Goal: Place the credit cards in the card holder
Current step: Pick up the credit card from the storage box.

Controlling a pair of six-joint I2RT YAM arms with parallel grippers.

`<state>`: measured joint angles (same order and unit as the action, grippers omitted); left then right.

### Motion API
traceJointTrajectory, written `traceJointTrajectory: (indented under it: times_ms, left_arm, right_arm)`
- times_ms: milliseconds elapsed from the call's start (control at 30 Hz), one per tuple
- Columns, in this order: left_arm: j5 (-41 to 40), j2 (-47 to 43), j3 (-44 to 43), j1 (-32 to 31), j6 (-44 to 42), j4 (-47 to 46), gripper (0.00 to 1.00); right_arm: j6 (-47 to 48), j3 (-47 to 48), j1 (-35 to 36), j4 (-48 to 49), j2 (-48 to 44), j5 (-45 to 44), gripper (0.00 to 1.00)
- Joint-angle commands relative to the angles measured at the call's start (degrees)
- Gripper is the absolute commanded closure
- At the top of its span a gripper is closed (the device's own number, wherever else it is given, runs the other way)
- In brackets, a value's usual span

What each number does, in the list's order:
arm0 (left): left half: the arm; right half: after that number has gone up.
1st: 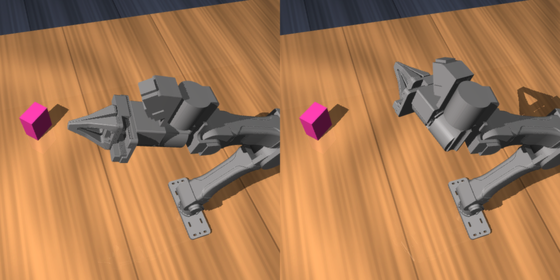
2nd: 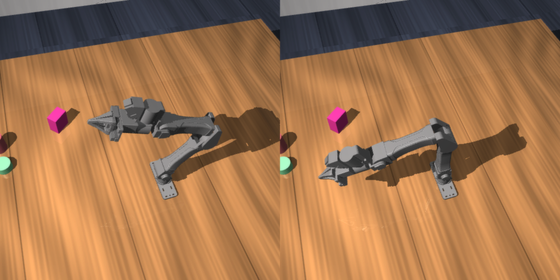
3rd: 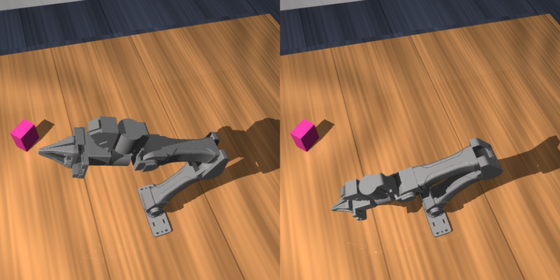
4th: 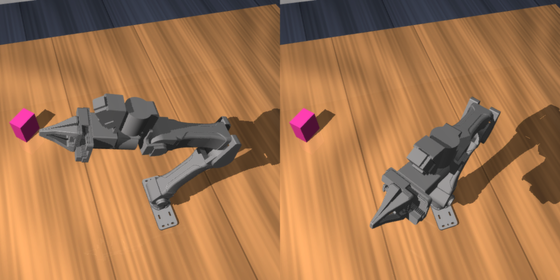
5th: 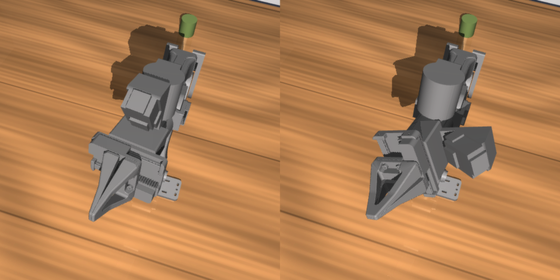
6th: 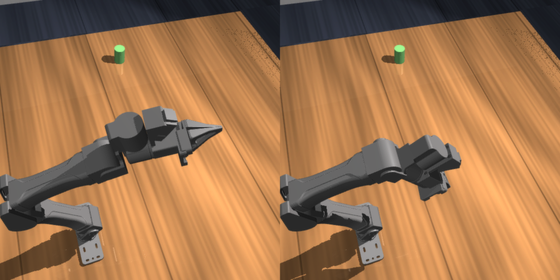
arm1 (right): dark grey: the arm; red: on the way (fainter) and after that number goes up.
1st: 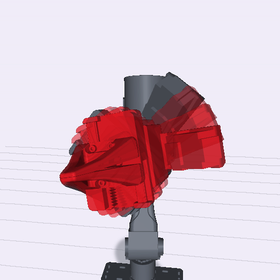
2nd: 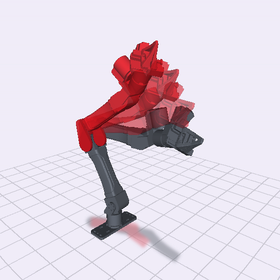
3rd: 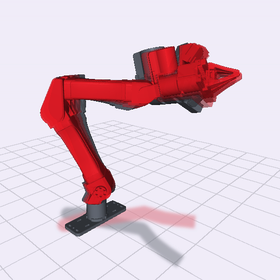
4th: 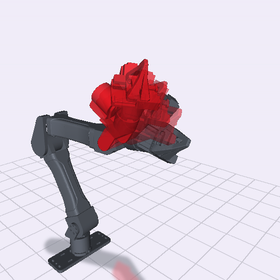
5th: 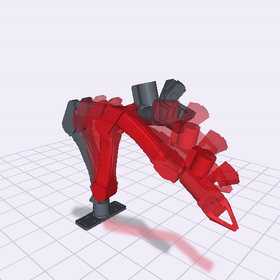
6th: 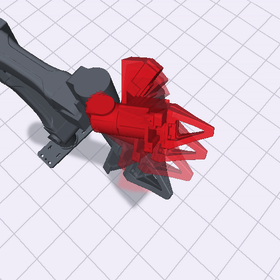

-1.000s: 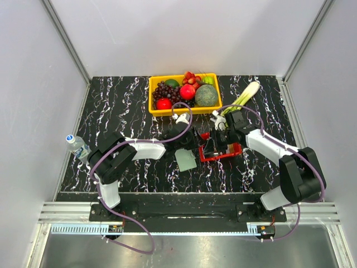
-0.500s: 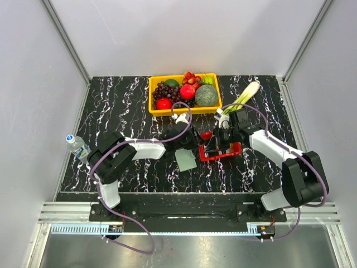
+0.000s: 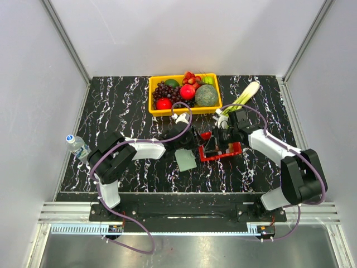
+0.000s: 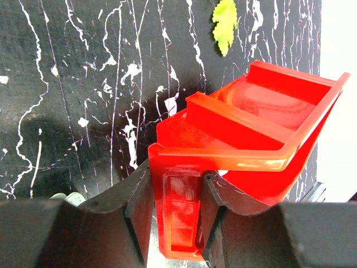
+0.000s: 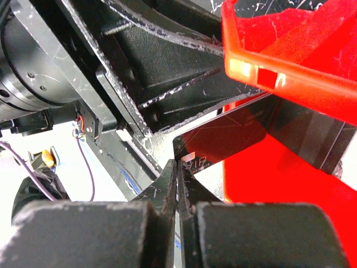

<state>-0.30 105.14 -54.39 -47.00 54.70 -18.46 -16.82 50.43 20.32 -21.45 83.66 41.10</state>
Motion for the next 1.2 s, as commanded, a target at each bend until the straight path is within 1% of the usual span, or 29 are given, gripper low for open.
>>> traceJointTrajectory:
  times_ms: [0, 133, 267, 333, 500, 567, 767, 867, 933, 1033, 1100, 1167]
  left_arm:
    - [0.03, -1.34, -1.68, 0.33, 0.06, -3.34, 1.0]
    - [0.03, -1.26, -2.03, 0.33, -0.12, -3.16, 1.0]
    - [0.03, -0.99, -2.12, 0.42, -0.03, -3.25, 1.0]
    - [1.42, -0.82, -2.3, 0.42, -0.03, -3.25, 1.0]
    - [1.26, -1.08, -1.77, 0.51, 0.06, -3.43, 1.0]
    - [1.17, -1.26, -1.6, 0.51, 0.06, -3.34, 1.0]
    - [1.09, -1.34, -1.07, 0.68, 0.23, -3.69, 1.0]
    - [1.09, -1.26, -1.16, 0.77, 0.32, -3.78, 1.0]
    - [1.17, -1.08, -1.24, 0.86, 0.41, -3.78, 1.0]
    - [1.26, -0.91, -1.51, 0.77, 0.59, -3.95, 1.0]
    - [1.52, -0.64, -1.6, 0.77, 0.41, -3.87, 1.0]
    - [1.44, -0.64, -1.68, 0.77, 0.5, -3.69, 1.0]
  right_arm:
    - [-1.55, -0.07, -0.28, 5.01, 0.89, 4.16, 0.95]
    - [-1.55, -0.16, -0.28, 5.54, 1.25, 3.37, 0.96]
    - [-1.99, -0.43, -0.28, 6.25, 1.42, 5.21, 0.95]
    - [-2.25, -0.69, -0.28, 6.34, 1.86, 4.17, 0.96]
    - [-2.6, -1.65, -1.15, 6.16, 0.55, 2.41, 0.96]
    - [-3.05, -1.39, -1.51, 4.5, -1.56, -3.37, 0.98]
    - [1.7, 2.99, -1.6, -6.65, -7.54, -23.67, 1.0]
    - [3.28, 5.46, -1.6, -10.53, -8.5, -30.45, 1.0]
    - [3.54, 5.38, -1.6, -10.45, -9.91, -32.66, 1.0]
    - [4.51, 6.6, -1.6, -12.38, -7.82, -32.4, 1.0]
    - [5.21, 7.66, -1.6, -13.78, -6.14, -30.92, 1.0]
    - [5.92, 7.57, -1.6, -13.36, -6.49, -27.94, 1.0]
